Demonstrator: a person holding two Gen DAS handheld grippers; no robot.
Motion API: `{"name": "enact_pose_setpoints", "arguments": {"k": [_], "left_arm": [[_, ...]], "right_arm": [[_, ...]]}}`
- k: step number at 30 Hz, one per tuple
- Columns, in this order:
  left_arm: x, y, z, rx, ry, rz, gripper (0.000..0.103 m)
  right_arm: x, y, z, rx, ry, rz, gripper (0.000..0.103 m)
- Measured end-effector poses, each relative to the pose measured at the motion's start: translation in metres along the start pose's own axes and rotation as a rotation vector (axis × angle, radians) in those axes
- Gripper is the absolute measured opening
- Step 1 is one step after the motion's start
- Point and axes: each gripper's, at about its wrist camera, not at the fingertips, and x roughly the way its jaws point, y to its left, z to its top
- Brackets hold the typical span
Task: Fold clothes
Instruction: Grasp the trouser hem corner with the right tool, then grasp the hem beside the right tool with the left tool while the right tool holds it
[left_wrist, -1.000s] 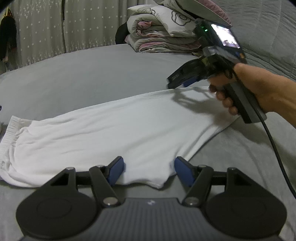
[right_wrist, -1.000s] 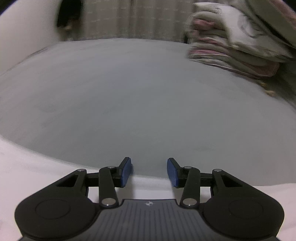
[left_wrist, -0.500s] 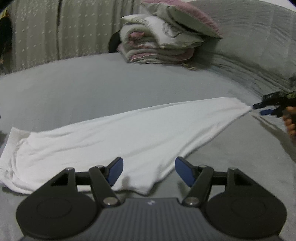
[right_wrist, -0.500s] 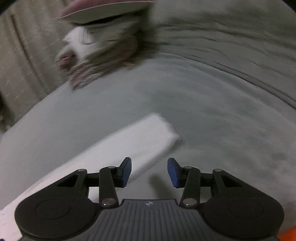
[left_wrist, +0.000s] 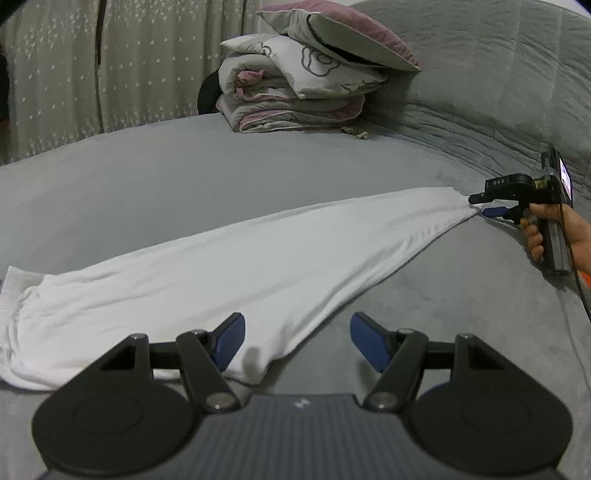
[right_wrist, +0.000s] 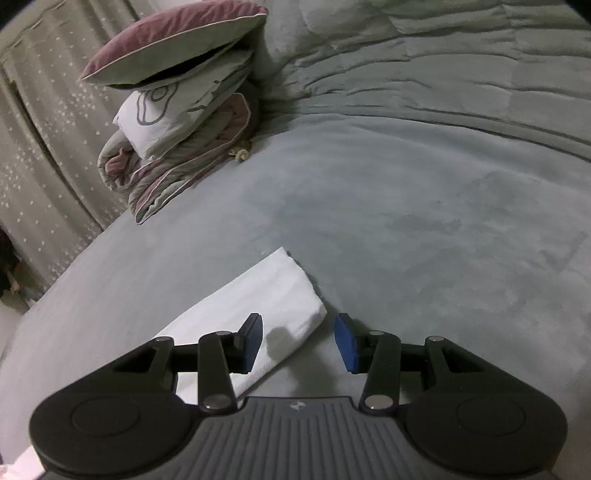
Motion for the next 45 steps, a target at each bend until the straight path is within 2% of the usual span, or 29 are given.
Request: {"name": "enact_pose_setpoints", "arguments": {"k": [9, 11, 12, 13, 16, 20, 23, 26, 31, 35, 40, 45], "left_arm": [[0.002, 0.01, 0.001, -0.031, 0.008, 0.0, 0.065], [0.001, 0.01, 0.001, -0.03, 0.008, 0.0, 0.065], [0.0, 0.01, 0.002, -0.023, 0.007, 0.003, 0.065], [-0.001, 0.01, 0.003, -0.018, 0.004, 0.008, 0.065], [-0.005, 0.018, 0.01, -0.051, 0.004, 0.017, 0.065], [-0.004, 0.025, 0.032, -0.174, 0.03, -0.019, 0.064], [0.009, 0.021, 0.058, -0.3, 0.061, -0.111, 0.062], [0.031, 0.013, 0.084, -0.397, 0.049, -0.193, 0.061], [0.075, 0.001, 0.106, -0.514, 0.052, -0.307, 0.061], [0.104, -0.004, 0.109, -0.59, 0.061, -0.35, 0.061], [0.131, -0.008, 0.113, -0.683, 0.07, -0.402, 0.061], [0.149, -0.016, 0.121, -0.717, 0.075, -0.435, 0.061]], "right_arm": [[0.012, -0.002, 0.001, 0.036, -0.027, 0.034, 0.045], [0.016, 0.004, 0.0, 0.008, -0.031, 0.015, 0.033], [0.018, 0.006, -0.001, 0.0, -0.033, -0.008, 0.019], [0.019, 0.007, -0.002, -0.002, -0.037, -0.022, 0.014], [0.019, 0.009, -0.003, 0.002, -0.046, -0.03, 0.009], [0.016, 0.018, -0.004, -0.049, -0.061, -0.058, 0.008], [0.012, 0.04, -0.009, -0.181, -0.101, -0.117, 0.008], [0.006, 0.072, -0.02, -0.364, -0.163, -0.143, 0.008], [0.002, 0.12, -0.05, -0.625, -0.197, -0.106, 0.008], [0.003, 0.143, -0.077, -0.806, -0.193, -0.085, 0.008], [0.002, 0.149, -0.09, -0.883, -0.162, -0.051, 0.008], [0.001, 0.154, -0.102, -0.967, -0.123, -0.02, 0.008]]}}
